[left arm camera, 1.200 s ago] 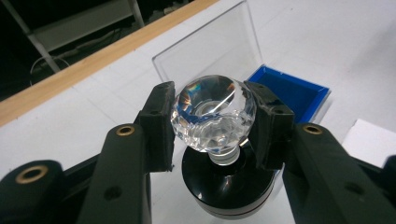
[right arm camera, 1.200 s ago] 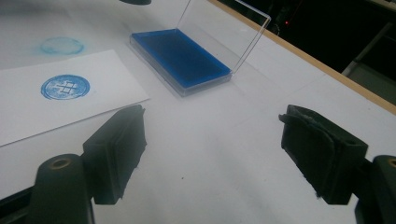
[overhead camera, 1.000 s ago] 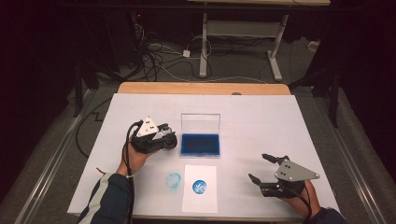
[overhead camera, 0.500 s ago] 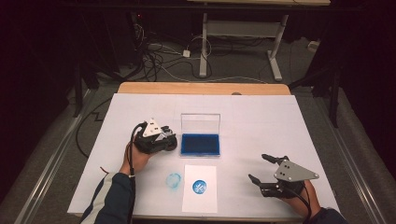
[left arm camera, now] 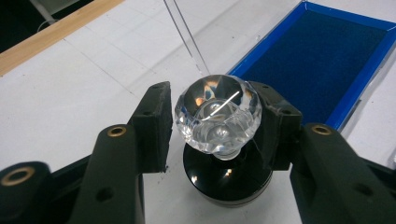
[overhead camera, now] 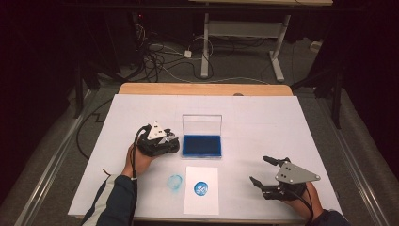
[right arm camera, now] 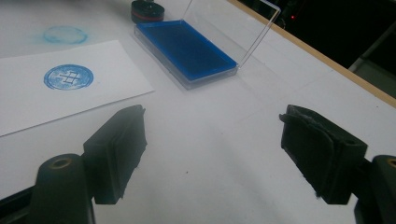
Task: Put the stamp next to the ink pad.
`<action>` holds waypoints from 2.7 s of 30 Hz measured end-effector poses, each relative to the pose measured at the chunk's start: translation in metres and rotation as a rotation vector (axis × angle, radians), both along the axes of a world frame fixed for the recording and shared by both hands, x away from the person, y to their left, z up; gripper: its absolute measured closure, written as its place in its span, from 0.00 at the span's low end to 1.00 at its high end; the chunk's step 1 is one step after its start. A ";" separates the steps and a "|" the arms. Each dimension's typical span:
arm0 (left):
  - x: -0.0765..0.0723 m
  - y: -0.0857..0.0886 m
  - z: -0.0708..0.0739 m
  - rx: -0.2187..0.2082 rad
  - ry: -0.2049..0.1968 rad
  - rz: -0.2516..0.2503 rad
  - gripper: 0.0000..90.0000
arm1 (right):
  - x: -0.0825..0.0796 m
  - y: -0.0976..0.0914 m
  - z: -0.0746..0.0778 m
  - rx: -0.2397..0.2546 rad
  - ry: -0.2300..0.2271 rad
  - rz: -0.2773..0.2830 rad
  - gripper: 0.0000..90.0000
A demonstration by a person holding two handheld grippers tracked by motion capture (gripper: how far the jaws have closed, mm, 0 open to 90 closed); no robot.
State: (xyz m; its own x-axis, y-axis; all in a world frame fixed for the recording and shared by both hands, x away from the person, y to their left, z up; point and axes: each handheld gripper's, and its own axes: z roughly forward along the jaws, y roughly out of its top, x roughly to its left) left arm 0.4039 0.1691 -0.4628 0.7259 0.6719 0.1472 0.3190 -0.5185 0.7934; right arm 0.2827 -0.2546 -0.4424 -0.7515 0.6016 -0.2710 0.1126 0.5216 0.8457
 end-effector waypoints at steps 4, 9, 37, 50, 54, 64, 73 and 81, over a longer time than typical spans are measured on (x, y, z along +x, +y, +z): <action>-0.001 0.001 0.002 -0.002 -0.001 0.002 0.51 | 0.000 0.001 0.000 -0.002 0.000 0.002 0.25; -0.005 0.001 0.007 0.003 -0.034 0.015 0.46 | 0.000 0.001 0.000 -0.003 0.001 0.003 0.25; -0.036 -0.009 0.034 0.022 -0.196 -0.021 0.16 | -0.002 0.004 -0.001 -0.013 -0.003 0.020 0.25; -0.062 -0.021 0.047 0.062 -0.216 -0.114 0.16 | -0.003 0.003 0.000 -0.006 -0.017 0.010 0.25; -0.070 -0.021 0.051 0.065 -0.223 -0.130 0.16 | -0.003 0.003 0.000 -0.008 -0.020 0.010 0.25; -0.087 -0.016 0.053 0.073 -0.254 -0.146 0.16 | -0.004 0.003 0.002 -0.002 -0.028 0.007 0.25; -0.098 -0.009 0.051 0.080 -0.267 -0.148 0.16 | -0.005 0.003 0.003 0.001 -0.036 0.010 0.25; -0.108 -0.002 0.048 0.086 -0.270 -0.150 0.16 | -0.005 0.004 0.003 0.002 -0.039 0.009 0.25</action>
